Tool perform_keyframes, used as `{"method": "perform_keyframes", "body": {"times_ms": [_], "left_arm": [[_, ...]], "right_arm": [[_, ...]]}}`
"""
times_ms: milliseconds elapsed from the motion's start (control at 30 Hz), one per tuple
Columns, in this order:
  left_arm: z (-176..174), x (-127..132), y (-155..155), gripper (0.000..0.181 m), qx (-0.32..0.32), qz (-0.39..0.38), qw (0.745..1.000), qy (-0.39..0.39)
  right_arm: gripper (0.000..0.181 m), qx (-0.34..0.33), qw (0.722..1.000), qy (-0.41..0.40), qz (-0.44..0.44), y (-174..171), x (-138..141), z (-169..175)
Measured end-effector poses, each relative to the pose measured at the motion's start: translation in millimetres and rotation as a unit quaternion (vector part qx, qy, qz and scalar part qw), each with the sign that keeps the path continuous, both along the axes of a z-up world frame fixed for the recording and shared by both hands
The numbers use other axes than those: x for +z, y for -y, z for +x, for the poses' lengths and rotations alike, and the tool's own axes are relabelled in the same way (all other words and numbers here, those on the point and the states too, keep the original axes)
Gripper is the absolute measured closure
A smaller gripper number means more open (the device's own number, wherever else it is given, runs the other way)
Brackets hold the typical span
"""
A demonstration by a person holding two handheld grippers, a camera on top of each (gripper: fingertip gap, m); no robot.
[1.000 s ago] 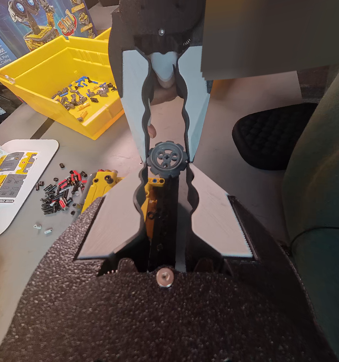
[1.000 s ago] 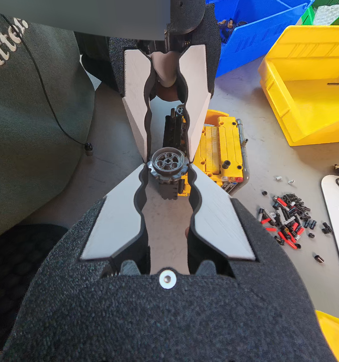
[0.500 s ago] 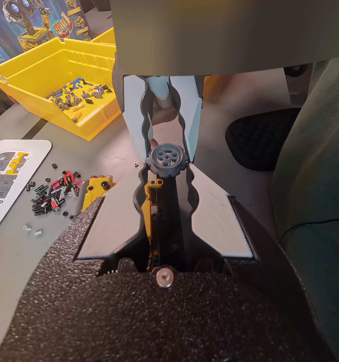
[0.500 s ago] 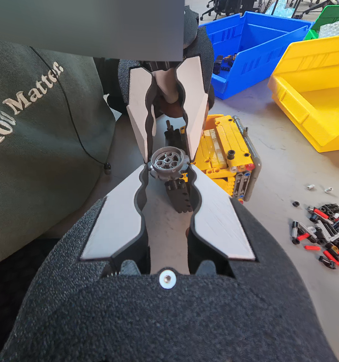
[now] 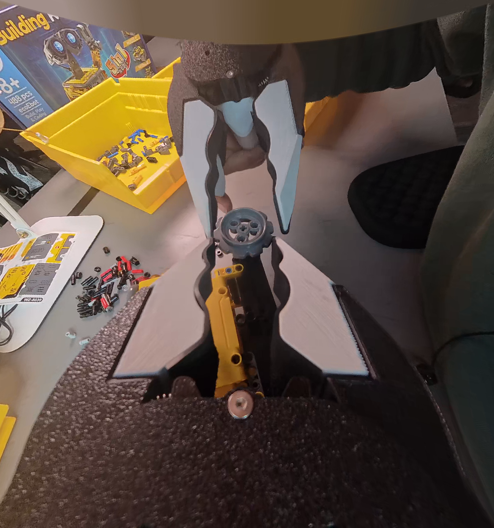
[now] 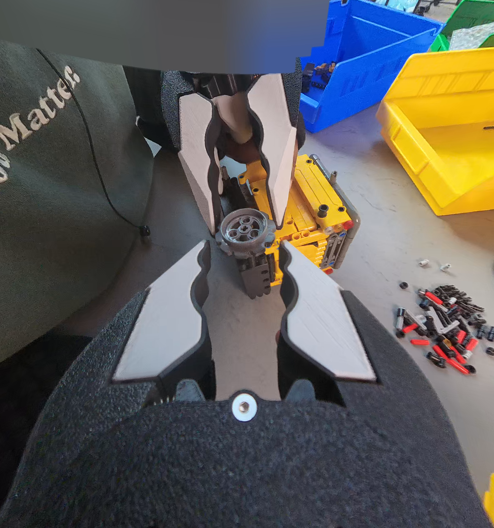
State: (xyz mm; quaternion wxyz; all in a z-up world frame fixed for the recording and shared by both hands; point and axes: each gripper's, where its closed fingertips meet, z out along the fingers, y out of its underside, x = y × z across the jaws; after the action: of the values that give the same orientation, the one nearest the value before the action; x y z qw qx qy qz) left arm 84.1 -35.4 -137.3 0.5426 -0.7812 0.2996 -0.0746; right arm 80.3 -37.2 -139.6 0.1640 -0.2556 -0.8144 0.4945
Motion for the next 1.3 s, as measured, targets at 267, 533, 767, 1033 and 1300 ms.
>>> {"method": "perform_keyframes", "body": {"times_ms": [267,533,767,1033,1300], "left_arm": [[-2,1,-1,0.142,0.008,-0.003,1.0,-0.001],[-9,5,5,0.135,0.015,-0.002,1.0,0.006],[-56,-19,25,0.071,0.095,-0.107,0.989,0.034],[-63,-38,24,0.067,0.099,-0.144,0.984,-0.039],[-64,-38,24,0.068,0.094,-0.14,0.985,-0.039]], "right_arm": [[0.136,-0.014,0.992,-0.033,0.118,-1,12,-4],[0.141,0.003,0.986,0.01,0.164,0,4,-6],[0.141,-0.007,0.979,0.011,0.205,1,3,-6],[0.141,0.009,0.967,0.035,0.252,1,1,-9],[0.141,0.004,0.957,0.062,0.283,1,-2,-9]]}}
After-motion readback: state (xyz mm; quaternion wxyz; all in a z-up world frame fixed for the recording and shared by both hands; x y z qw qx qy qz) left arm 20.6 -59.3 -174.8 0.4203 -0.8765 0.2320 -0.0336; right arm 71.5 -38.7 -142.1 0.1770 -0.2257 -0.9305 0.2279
